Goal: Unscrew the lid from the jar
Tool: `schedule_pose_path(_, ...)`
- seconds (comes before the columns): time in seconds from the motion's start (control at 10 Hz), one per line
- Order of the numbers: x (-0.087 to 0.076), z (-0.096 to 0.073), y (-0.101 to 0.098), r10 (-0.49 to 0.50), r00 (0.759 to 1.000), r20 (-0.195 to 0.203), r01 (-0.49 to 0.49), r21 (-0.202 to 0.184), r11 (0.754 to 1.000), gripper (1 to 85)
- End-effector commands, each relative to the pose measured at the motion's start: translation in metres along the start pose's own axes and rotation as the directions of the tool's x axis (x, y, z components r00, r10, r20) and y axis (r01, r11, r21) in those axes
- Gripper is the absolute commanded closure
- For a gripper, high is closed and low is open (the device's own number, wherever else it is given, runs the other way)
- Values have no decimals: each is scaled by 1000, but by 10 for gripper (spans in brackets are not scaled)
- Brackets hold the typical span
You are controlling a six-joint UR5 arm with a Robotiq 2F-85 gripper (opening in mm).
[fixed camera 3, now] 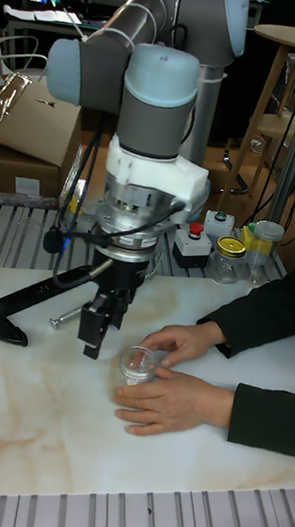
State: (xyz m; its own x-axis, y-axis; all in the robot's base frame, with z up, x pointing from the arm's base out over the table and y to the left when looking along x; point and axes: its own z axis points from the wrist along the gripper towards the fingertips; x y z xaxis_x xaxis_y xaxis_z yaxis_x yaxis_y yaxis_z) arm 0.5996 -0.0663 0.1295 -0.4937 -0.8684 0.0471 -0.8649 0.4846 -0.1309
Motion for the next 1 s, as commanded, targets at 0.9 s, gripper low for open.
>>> schedule_pose_path(0.9,-25,-23,30,368,930,16,-364,-127,923,343)
